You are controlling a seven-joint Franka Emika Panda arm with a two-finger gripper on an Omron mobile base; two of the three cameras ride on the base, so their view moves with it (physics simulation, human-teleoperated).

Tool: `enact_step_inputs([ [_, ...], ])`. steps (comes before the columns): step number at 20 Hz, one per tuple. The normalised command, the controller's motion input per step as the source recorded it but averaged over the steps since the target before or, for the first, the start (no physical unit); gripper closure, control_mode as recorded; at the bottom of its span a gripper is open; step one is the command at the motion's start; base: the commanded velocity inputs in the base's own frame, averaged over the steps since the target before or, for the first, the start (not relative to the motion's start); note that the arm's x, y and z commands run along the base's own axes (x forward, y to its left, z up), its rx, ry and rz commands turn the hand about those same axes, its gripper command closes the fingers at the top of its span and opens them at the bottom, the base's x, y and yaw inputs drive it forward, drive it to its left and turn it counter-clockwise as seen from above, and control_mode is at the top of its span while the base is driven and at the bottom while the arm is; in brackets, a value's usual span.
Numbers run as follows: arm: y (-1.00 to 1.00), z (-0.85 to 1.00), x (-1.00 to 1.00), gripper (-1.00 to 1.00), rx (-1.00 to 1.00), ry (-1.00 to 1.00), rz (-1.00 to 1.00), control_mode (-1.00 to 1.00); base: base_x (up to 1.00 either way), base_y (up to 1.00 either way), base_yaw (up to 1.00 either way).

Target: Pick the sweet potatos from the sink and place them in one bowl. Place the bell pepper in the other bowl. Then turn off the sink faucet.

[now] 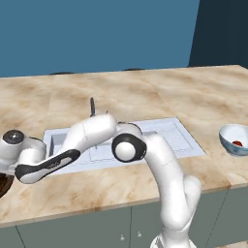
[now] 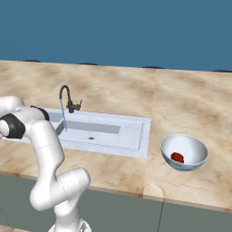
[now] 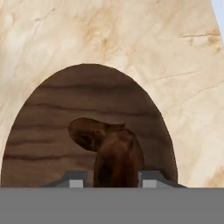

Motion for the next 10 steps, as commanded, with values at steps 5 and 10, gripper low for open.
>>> enact_step_inputs([
  [5,0.09,0.29,0.01,-1.0,0.0,-0.07,-0.04,-1.0,0.0,0.0,0.0],
  [10,-0.86,0.52,-0.47,-1.0,0.05,-0.3,-0.11,-1.0,0.0,0.0,0.0],
])
